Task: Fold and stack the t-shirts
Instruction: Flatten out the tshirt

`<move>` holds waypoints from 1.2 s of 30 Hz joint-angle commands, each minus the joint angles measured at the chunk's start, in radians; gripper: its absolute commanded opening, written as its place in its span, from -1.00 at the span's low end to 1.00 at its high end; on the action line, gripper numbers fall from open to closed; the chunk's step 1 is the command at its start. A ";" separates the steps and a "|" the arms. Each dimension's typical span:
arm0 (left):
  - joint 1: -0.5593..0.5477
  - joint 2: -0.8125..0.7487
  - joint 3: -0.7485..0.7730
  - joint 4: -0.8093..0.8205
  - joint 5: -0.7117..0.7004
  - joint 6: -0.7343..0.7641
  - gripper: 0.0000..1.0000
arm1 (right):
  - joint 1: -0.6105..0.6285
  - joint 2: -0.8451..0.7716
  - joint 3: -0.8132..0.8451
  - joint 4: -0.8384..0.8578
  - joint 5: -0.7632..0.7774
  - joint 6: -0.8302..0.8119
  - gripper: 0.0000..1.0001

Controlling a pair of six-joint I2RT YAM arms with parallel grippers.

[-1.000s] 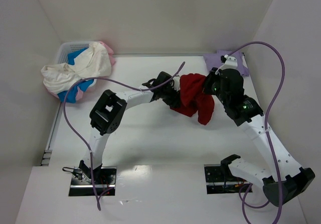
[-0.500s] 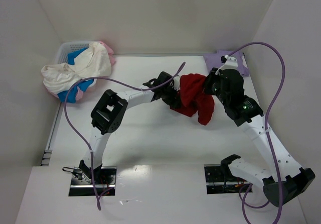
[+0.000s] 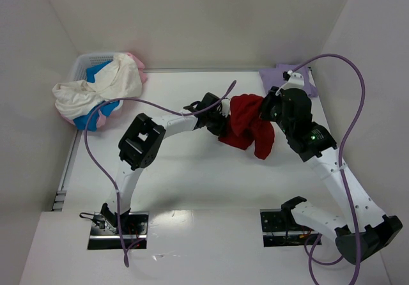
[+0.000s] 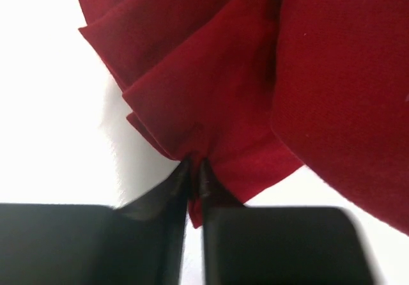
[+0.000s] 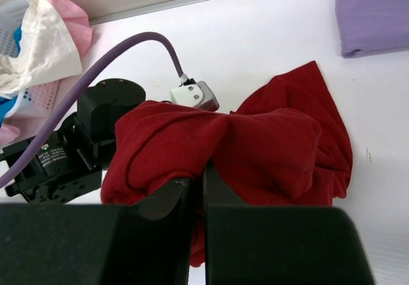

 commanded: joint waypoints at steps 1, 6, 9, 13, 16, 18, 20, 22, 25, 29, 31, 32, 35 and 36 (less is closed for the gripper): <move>0.042 -0.095 0.003 0.009 -0.014 -0.050 -0.98 | -0.006 -0.038 0.002 0.018 0.078 0.009 -0.89; 0.128 -0.346 -0.063 0.030 -0.100 -0.081 -1.00 | -0.015 -0.038 0.002 0.018 0.142 0.029 -1.00; 0.197 -0.498 -0.063 -0.010 -0.155 -0.058 -1.00 | -0.034 -0.026 0.002 0.030 0.168 0.038 -1.00; 0.305 -0.696 0.033 -0.124 -0.221 -0.035 -1.00 | -0.073 0.018 0.040 0.069 0.179 0.038 -1.00; 0.370 -0.794 0.078 -0.158 -0.288 -0.012 -1.00 | -0.103 0.046 0.090 0.104 0.190 0.020 -1.00; 0.408 -0.839 0.093 -0.159 -0.327 -0.001 -1.00 | -0.112 0.072 0.139 0.138 0.202 0.002 -1.00; 0.441 -0.899 0.127 -0.172 -0.379 0.008 -1.00 | -0.123 0.097 0.183 0.167 0.230 -0.024 -1.00; 0.458 -0.911 0.153 -0.200 -0.439 0.008 -1.00 | -0.132 0.109 0.218 0.181 0.250 -0.037 -1.00; 0.468 -0.937 0.143 -0.223 -0.499 0.008 -1.00 | -0.132 0.118 0.243 0.208 0.288 -0.064 -1.00; 0.493 -0.974 0.086 -0.244 -0.519 -0.024 -1.00 | -0.141 0.106 0.252 0.236 0.320 -0.086 -1.00; 0.517 -0.999 0.066 -0.255 -0.502 -0.051 -1.00 | -0.141 0.094 0.252 0.236 0.320 -0.095 -1.00; 0.518 -1.010 0.046 -0.266 -0.502 -0.051 -1.00 | -0.141 0.085 0.252 0.236 0.320 -0.095 -1.00; 0.518 -1.023 0.012 -0.287 -0.458 -0.062 -1.00 | -0.141 0.084 0.240 0.227 0.280 -0.095 -1.00; 0.518 -1.034 -0.017 -0.307 -0.414 -0.062 -1.00 | -0.141 0.084 0.225 0.227 0.258 -0.095 -1.00</move>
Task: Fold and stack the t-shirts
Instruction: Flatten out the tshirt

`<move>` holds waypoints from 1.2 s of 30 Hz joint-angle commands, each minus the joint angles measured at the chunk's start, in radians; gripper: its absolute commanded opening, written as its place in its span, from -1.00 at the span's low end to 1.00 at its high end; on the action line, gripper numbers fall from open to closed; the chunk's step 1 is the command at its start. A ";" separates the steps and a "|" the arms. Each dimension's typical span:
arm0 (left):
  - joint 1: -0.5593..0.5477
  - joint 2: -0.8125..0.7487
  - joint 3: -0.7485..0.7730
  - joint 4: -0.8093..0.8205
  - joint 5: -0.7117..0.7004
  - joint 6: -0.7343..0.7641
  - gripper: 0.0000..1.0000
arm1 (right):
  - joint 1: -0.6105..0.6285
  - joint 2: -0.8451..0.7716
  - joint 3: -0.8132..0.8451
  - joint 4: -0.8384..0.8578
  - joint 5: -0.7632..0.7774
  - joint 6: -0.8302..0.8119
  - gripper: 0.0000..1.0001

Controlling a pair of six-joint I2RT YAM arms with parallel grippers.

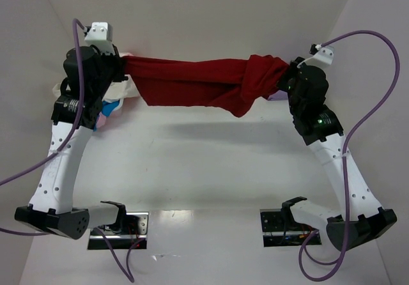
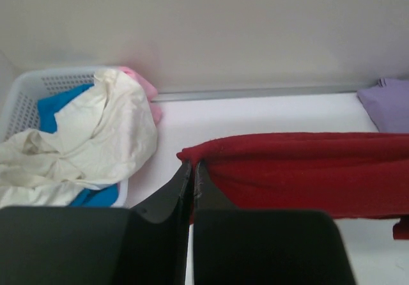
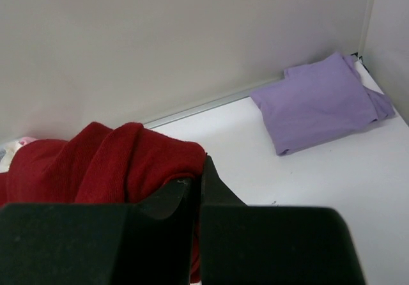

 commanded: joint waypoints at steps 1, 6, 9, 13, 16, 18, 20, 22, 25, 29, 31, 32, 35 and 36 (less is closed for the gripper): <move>0.019 -0.058 -0.054 -0.018 0.045 -0.013 -1.00 | -0.021 -0.033 0.002 0.055 0.022 -0.019 -1.00; 0.019 -0.089 -0.228 -0.089 0.177 -0.055 -1.00 | -0.021 -0.056 -0.087 0.026 -0.074 0.021 -1.00; 0.019 -0.113 -0.301 -0.129 0.186 -0.055 -1.00 | -0.021 -0.080 -0.128 -0.009 -0.096 0.049 -1.00; 0.019 -0.136 -0.321 -0.193 0.186 -0.055 -1.00 | -0.021 -0.132 -0.176 -0.076 -0.151 0.087 -1.00; 0.019 -0.136 -0.257 -0.253 0.208 -0.055 -1.00 | -0.021 -0.160 -0.116 -0.170 -0.274 0.144 -1.00; 0.019 -0.136 -0.235 -0.273 0.208 -0.055 -1.00 | -0.021 -0.206 -0.128 -0.198 -0.363 0.178 -1.00; 0.019 -0.110 -0.235 -0.273 0.194 -0.064 -1.00 | -0.021 -0.206 -0.177 -0.225 -0.352 0.187 -1.00; 0.019 -0.067 -0.244 -0.273 0.194 -0.064 -1.00 | -0.021 -0.174 -0.217 -0.247 -0.342 0.187 -1.00; 0.029 0.063 -0.244 -0.247 0.206 -0.064 -1.00 | -0.021 -0.108 -0.283 -0.219 -0.342 0.199 -1.00; 0.029 0.131 -0.283 -0.141 0.196 -0.064 -1.00 | -0.021 -0.108 -0.362 -0.140 -0.297 0.221 -1.00; 0.029 0.152 -0.283 -0.132 0.196 -0.064 -1.00 | -0.021 -0.099 -0.362 -0.139 -0.265 0.221 -1.00; 0.029 0.166 -0.274 -0.132 0.196 -0.055 -1.00 | -0.021 -0.099 -0.362 -0.149 -0.256 0.221 -1.00; 0.029 0.186 -0.273 -0.132 0.228 -0.046 -1.00 | -0.021 -0.099 -0.386 -0.149 -0.245 0.211 -1.00; 0.029 0.186 -0.286 -0.132 0.237 -0.046 -1.00 | -0.021 -0.108 -0.386 -0.149 -0.245 0.211 -1.00</move>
